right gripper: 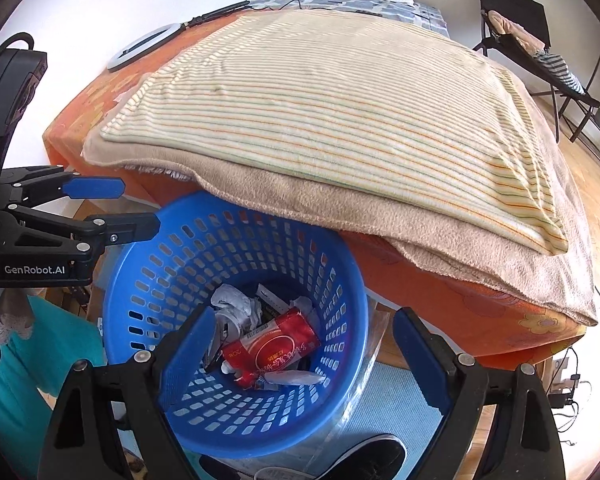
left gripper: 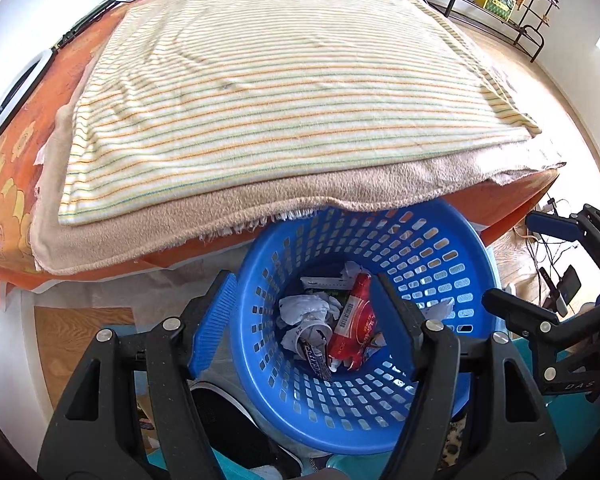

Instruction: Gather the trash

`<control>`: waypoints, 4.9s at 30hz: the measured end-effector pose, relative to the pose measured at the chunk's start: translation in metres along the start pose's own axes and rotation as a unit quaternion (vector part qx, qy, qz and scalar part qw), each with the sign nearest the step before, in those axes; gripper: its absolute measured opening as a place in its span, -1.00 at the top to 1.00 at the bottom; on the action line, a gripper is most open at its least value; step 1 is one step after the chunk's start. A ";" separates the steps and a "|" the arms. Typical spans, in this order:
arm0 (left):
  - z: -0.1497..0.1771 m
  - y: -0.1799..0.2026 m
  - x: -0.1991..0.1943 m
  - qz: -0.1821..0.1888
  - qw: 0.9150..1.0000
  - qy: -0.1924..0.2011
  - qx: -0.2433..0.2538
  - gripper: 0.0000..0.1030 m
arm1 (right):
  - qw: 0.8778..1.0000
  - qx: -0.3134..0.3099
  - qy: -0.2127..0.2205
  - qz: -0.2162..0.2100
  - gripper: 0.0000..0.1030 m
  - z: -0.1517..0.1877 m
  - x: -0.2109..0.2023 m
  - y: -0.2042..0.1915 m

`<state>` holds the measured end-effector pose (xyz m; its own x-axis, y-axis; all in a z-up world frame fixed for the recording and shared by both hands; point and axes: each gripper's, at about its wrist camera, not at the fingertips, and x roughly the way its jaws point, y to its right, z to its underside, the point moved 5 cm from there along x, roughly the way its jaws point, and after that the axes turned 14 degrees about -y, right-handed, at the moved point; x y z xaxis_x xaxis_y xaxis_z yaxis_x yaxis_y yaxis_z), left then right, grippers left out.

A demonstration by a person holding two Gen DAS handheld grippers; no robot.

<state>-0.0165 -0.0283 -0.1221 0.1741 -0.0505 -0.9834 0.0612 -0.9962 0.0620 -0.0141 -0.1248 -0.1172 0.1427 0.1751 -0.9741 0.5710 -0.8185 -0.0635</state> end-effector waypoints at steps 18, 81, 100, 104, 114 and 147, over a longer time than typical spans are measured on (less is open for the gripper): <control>-0.058 -0.012 -0.056 0.002 0.998 0.065 -0.008 -0.38 | 0.998 -0.007 0.058 0.018 -0.78 -0.059 -0.035 0.019; -0.110 -0.025 -0.096 0.036 0.985 0.154 -0.062 -0.77 | 0.980 0.096 0.177 -0.012 -0.99 -0.125 -0.081 0.079; -0.111 -0.025 -0.096 0.032 0.985 0.158 -0.061 -0.77 | 0.979 0.098 0.177 -0.012 -0.99 -0.125 -0.081 0.081; -0.111 -0.024 -0.096 0.033 0.985 0.157 -0.060 -0.77 | 0.979 0.099 0.176 -0.014 -0.99 -0.125 -0.081 0.080; -0.111 -0.024 -0.099 0.027 0.985 0.162 -0.059 -0.78 | 0.979 0.099 0.175 -0.015 -0.99 -0.126 -0.081 0.079; -0.117 -0.040 -0.107 0.002 0.982 0.173 -0.078 -1.00 | 0.977 0.128 0.169 -0.036 -0.99 -0.125 -0.073 0.088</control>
<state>0.0771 0.0252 0.0001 0.4956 -0.0004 -0.8686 0.2049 -0.9717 0.1174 0.1267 -0.1411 -0.0242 0.3929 0.3732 -0.8405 0.3757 -0.8993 -0.2237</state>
